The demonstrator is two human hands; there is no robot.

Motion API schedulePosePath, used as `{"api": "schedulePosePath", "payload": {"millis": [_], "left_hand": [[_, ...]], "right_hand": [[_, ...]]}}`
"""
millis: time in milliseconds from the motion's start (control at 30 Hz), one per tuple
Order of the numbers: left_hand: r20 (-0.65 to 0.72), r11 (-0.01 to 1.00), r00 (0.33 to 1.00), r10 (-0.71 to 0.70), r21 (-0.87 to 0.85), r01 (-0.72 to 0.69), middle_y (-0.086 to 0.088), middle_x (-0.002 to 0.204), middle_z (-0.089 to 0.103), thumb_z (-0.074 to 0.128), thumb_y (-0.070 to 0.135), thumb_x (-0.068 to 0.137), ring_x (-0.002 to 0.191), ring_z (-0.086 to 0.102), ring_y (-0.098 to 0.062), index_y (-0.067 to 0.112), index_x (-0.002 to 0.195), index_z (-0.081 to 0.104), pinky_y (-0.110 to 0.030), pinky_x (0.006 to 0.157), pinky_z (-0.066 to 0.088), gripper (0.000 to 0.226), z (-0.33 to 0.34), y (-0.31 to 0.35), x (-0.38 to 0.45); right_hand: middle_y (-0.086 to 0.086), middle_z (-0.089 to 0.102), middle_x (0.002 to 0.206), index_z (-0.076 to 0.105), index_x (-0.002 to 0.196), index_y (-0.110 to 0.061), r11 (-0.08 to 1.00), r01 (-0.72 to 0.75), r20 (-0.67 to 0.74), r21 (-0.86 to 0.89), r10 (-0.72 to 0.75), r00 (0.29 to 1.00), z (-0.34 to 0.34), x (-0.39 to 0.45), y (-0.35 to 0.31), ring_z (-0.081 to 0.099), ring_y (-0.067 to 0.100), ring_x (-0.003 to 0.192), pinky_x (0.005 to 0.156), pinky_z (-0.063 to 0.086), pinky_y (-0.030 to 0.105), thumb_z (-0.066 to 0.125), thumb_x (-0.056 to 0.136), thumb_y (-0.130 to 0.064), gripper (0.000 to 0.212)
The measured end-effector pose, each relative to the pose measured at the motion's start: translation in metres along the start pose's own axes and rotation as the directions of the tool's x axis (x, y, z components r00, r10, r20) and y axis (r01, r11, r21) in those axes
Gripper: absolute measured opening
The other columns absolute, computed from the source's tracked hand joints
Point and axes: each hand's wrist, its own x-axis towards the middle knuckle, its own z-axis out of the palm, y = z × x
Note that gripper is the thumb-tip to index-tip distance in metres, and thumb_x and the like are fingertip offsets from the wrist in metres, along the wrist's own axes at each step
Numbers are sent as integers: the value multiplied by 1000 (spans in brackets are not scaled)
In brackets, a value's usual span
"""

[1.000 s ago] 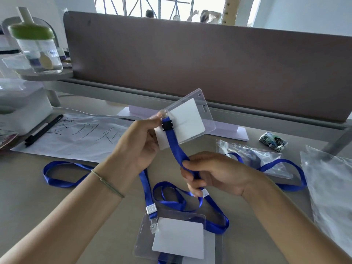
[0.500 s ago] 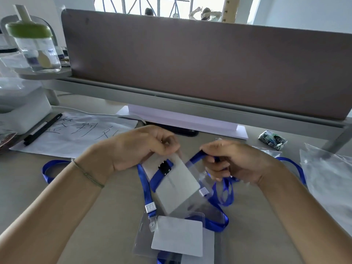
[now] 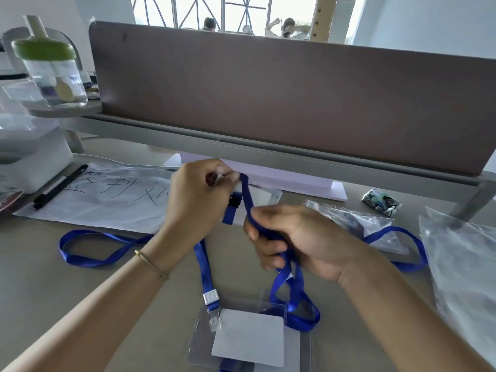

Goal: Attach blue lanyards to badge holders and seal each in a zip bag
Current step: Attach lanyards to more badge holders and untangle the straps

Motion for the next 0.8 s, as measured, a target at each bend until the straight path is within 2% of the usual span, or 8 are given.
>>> {"api": "schedulePosePath", "payload": {"millis": [100, 233, 333, 467, 567, 633, 700, 800], "left_hand": [[-32, 944, 979, -199, -273, 183, -16, 70, 59, 70, 19, 88, 61, 46, -11, -1, 79, 67, -24, 57, 38, 22, -6, -9, 10], [160, 649, 882, -443, -621, 439, -7, 81, 65, 69, 24, 90, 74, 61, -20, 8, 88, 71, -32, 62, 54, 15, -21, -19, 25], [328, 427, 842, -428, -747, 509, -2, 83, 63, 55, 16, 98, 72, 61, -16, 12, 92, 65, -24, 58, 54, 12, -26, -19, 33], [490, 226, 809, -324, -791, 569, -3, 93, 64, 50, 11, 98, 82, 64, -16, 10, 103, 59, -29, 81, 54, 10, -28, -20, 35], [655, 282, 729, -196, -674, 682, -11, 114, 59, 56, 9, 87, 105, 57, -25, 8, 109, 59, -39, 102, 44, 22, -29, -18, 30], [769, 461, 625, -137, -509, 727, -10, 94, 62, 58, 13, 83, 85, 59, -22, 10, 87, 64, -32, 81, 49, 8, -31, -14, 24], [844, 660, 530, -78, -355, 662, -3, 67, 57, 58, 13, 83, 57, 54, -13, 13, 67, 58, -21, 53, 46, 17, -34, -7, 18], [902, 849, 426, -74, -167, 502, -1, 60, 56, 64, 8, 86, 48, 51, -8, 15, 62, 62, -18, 48, 42, 25, -34, 0, 11]], "right_hand": [[0, 31, 55, 51, 71, -10, 997, -44, 13, -67, 45, 999, 7, 6, 10, 30, 17, 49, 54, 35, 28, 41, 106, -24, 39], [4, 28, 57, 49, 70, -13, 995, -43, 12, -93, 44, 999, 0, 12, 17, 34, 20, 50, 60, 39, 30, 41, 106, -29, 40], [4, 28, 58, 50, 71, -15, 997, -24, 43, -80, 28, 999, -9, 15, 22, 37, 21, 50, 62, 40, 31, 43, 105, -32, 39], [5, 30, 58, 48, 71, -16, 986, -30, 117, -166, 50, 992, -10, 15, 26, 41, 19, 50, 62, 40, 29, 42, 105, -34, 39], [4, 32, 57, 48, 69, -17, 959, -67, 161, -276, 115, 980, -14, 15, 29, 42, 19, 51, 61, 39, 28, 40, 106, -31, 40], [3, 32, 56, 48, 68, -17, 952, -98, 185, -288, 156, 970, -22, 11, 29, 40, 19, 50, 59, 37, 29, 44, 103, -26, 37], [4, 32, 55, 51, 65, -18, 961, -99, 203, -258, 154, 967, -29, 7, 27, 36, 18, 49, 58, 35, 31, 46, 97, -18, 33], [2, 33, 54, 51, 67, -16, 966, -95, 188, -242, 142, 972, -37, 2, 19, 34, 18, 49, 58, 35, 29, 45, 101, -20, 34]]}}
